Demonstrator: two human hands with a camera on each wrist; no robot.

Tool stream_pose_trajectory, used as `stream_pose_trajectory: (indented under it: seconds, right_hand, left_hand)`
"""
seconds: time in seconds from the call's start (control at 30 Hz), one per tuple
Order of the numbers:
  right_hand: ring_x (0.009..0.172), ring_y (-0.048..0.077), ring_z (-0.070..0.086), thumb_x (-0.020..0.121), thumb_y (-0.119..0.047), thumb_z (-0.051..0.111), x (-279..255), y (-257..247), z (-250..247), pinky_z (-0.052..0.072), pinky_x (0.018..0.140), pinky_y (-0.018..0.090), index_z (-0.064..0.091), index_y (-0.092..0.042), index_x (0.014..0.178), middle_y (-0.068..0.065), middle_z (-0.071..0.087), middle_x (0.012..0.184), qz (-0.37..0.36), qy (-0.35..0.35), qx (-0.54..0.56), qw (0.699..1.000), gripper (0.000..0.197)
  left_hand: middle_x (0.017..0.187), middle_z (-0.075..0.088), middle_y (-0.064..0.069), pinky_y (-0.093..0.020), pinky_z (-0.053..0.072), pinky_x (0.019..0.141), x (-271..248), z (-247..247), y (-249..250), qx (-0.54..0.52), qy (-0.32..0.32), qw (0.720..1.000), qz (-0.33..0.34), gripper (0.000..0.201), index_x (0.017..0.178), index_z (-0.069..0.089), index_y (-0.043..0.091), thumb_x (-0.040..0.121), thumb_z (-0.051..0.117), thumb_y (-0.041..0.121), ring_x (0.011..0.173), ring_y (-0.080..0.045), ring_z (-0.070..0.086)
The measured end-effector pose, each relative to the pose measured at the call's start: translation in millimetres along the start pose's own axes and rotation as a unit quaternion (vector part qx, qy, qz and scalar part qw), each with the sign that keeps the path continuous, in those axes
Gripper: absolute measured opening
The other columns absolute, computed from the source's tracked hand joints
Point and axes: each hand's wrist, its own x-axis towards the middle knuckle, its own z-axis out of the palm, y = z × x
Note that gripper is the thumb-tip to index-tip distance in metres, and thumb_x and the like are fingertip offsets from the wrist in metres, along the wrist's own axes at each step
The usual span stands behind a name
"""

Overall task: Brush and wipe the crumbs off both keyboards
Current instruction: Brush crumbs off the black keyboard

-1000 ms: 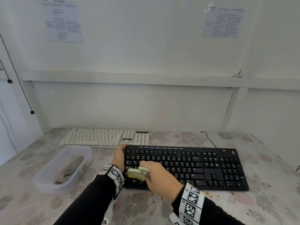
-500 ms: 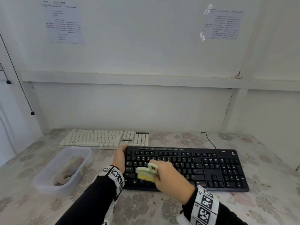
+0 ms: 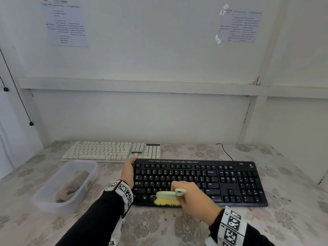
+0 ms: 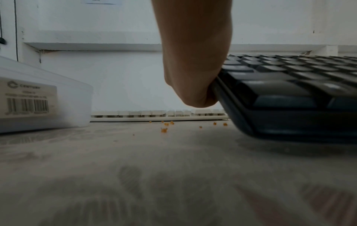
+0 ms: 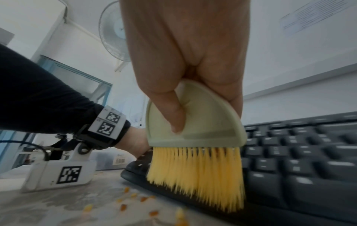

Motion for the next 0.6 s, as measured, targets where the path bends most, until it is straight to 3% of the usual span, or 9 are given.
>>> stream_pose_trajectory:
  seconds: [0.17, 0.3, 0.4, 0.5, 0.6]
  right_hand:
    - [0.065, 0.006, 0.045, 0.086, 0.000, 0.046, -25, 38, -28, 0.035, 0.057, 0.018, 0.050, -0.014, 0.080, -0.011, 0.050, 0.072, 0.062, 0.024, -0.003, 0.998, 0.016]
    - [0.063, 0.009, 0.050, 0.077, -0.002, 0.048, -45, 72, -52, 0.040, 0.056, 0.021, 0.053, -0.011, 0.079, -0.002, 0.057, 0.071, 0.121, 0.045, -0.030, 0.991, 0.011]
    - [0.051, 0.010, 0.044, 0.066, -0.013, 0.047, -54, 83, -65, 0.034, 0.048, 0.019, 0.052, -0.018, 0.073, 0.001, 0.056, 0.062, 0.147, 0.046, -0.057, 0.986, 0.010]
    - [0.053, 0.008, 0.047, 0.064, -0.014, 0.054, -53, 74, -68, 0.032, 0.048, 0.014, 0.047, -0.032, 0.063, -0.006, 0.054, 0.058, 0.126, 0.085, -0.020, 0.988, 0.020]
    - [0.064, 0.003, 0.053, 0.070, -0.006, 0.057, -41, 57, -60, 0.036, 0.054, 0.009, 0.050, -0.038, 0.067, -0.017, 0.059, 0.070, 0.048, 0.103, 0.045, 0.992, 0.033]
  left_hand:
    - [0.070, 0.058, -0.009, -0.033, 0.045, 0.063, -4, 2, 1, -0.006, -0.004, 1.000, -0.007, 0.035, 0.075, 0.057, 0.013, 0.096, 0.040, 0.034, 0.065, -0.027, 0.056]
    - [0.075, 0.060, -0.010, -0.036, 0.047, 0.066, -4, 0, 2, 0.003, 0.002, 1.000, -0.005, 0.034, 0.078, 0.058, 0.012, 0.095, 0.041, 0.036, 0.068, -0.027, 0.057]
    - [0.074, 0.059, -0.010, -0.036, 0.047, 0.065, -4, 0, 2, 0.002, 0.007, 1.000, -0.008, 0.032, 0.078, 0.058, 0.013, 0.094, 0.043, 0.036, 0.067, -0.027, 0.057]
    - [0.069, 0.058, -0.009, -0.034, 0.046, 0.064, -6, 2, 2, -0.002, 0.002, 1.000, -0.007, 0.033, 0.075, 0.057, 0.013, 0.095, 0.042, 0.035, 0.065, -0.027, 0.055]
    - [0.070, 0.057, -0.010, -0.034, 0.045, 0.064, -6, 3, 2, -0.007, -0.001, 1.000, -0.007, 0.033, 0.074, 0.056, 0.013, 0.096, 0.041, 0.034, 0.065, -0.027, 0.055]
